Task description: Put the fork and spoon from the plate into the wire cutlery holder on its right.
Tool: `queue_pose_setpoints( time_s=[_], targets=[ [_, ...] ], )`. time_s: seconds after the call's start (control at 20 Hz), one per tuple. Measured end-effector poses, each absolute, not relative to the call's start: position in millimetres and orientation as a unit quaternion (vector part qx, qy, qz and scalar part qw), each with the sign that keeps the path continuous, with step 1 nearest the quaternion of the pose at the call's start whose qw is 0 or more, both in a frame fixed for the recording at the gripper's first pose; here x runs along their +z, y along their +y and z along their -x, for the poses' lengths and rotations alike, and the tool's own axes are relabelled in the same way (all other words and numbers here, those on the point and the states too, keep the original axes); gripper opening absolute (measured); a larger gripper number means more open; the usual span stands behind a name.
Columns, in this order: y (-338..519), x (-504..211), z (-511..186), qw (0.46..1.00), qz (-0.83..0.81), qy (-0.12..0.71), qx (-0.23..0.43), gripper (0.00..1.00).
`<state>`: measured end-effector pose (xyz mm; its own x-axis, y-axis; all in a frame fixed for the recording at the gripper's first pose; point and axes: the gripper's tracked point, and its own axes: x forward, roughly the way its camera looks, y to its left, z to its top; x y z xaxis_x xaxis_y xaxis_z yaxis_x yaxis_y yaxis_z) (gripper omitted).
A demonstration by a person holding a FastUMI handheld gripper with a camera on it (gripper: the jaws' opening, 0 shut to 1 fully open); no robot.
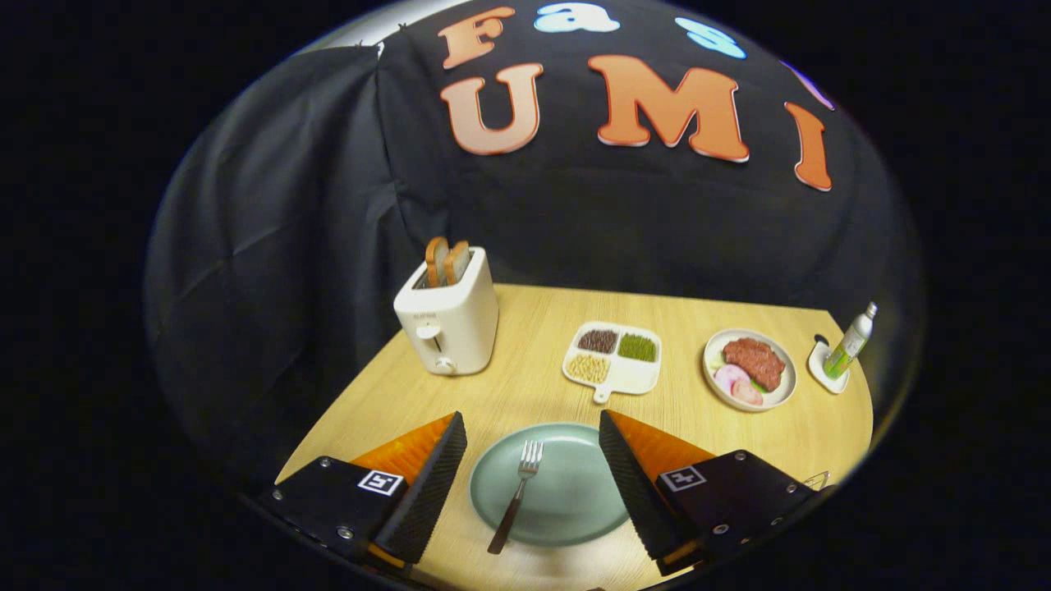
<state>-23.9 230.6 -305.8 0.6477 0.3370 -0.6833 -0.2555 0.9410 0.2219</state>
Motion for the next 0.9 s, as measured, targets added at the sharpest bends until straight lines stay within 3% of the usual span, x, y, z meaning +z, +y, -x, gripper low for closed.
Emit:
queue_pose_setpoints(
  time_s=[0.35, 0.55, 0.75, 0.9],
  targets=[
    [245, -374, 55, 0.823, -0.026, 0.535, 0.187, 0.94],
    [255, -403, 68, 0.776, -0.007, 0.595, 0.209, 0.85],
    [257, -431, 80, 0.74, 0.018, 0.639, 0.209, 0.71],
    [260, -444, 84, 0.723, 0.027, 0.659, 0.208, 0.53]
  ],
)
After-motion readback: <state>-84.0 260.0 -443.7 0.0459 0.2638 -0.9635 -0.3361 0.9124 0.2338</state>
